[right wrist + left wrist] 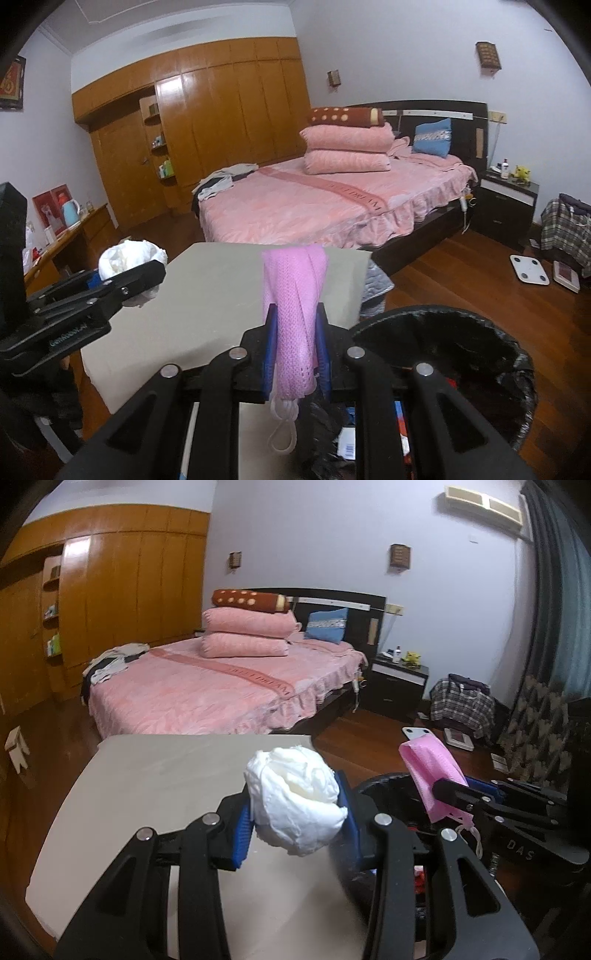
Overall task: Collect trash
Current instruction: 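Carry the tissue and mask with both tools over the trash bin, then open both tools to drop the tissue and mask into the bin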
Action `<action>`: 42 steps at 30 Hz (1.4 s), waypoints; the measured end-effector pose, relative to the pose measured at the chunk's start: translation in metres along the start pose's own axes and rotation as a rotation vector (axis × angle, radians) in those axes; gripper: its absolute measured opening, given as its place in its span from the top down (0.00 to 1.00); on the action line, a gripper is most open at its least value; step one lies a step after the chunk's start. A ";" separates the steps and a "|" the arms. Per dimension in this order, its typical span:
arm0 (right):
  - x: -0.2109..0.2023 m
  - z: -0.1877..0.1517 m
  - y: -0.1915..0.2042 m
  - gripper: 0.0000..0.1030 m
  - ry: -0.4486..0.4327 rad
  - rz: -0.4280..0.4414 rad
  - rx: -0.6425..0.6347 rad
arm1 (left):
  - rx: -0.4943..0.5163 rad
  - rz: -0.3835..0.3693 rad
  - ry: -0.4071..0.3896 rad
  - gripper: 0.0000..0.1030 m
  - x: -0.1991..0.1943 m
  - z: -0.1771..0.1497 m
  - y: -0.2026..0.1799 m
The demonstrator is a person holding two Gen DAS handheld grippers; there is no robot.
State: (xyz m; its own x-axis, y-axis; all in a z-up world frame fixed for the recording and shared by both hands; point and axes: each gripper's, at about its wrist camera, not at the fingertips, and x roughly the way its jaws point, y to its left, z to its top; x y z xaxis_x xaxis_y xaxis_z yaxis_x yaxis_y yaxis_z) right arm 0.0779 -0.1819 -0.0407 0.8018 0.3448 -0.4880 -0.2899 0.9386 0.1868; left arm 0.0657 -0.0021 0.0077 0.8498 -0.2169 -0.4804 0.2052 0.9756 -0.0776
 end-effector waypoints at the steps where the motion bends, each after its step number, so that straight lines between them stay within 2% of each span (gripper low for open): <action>1: -0.004 -0.001 -0.004 0.82 -0.005 -0.006 0.004 | 0.006 -0.005 -0.002 0.62 -0.001 0.000 -0.004; 11: -0.036 -0.011 -0.045 0.82 -0.037 -0.089 0.047 | 0.077 -0.078 -0.011 0.62 0.004 -0.001 -0.051; 22: -0.052 -0.026 -0.096 0.82 -0.012 -0.203 0.102 | 0.135 -0.184 0.028 0.62 0.041 -0.014 -0.095; 31: -0.045 -0.038 -0.126 0.82 0.026 -0.270 0.135 | 0.175 -0.258 0.086 0.62 0.084 -0.028 -0.118; 42: -0.009 -0.053 -0.156 0.82 0.093 -0.300 0.158 | 0.209 -0.311 0.142 0.62 0.146 -0.041 -0.141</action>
State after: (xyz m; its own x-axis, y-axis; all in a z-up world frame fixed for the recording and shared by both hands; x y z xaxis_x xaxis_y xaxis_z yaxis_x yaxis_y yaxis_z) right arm 0.0882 -0.3306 -0.1100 0.7857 0.0598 -0.6157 0.0420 0.9879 0.1496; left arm 0.1415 -0.1704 -0.0871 0.6590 -0.4797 -0.5794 0.5488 0.8334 -0.0657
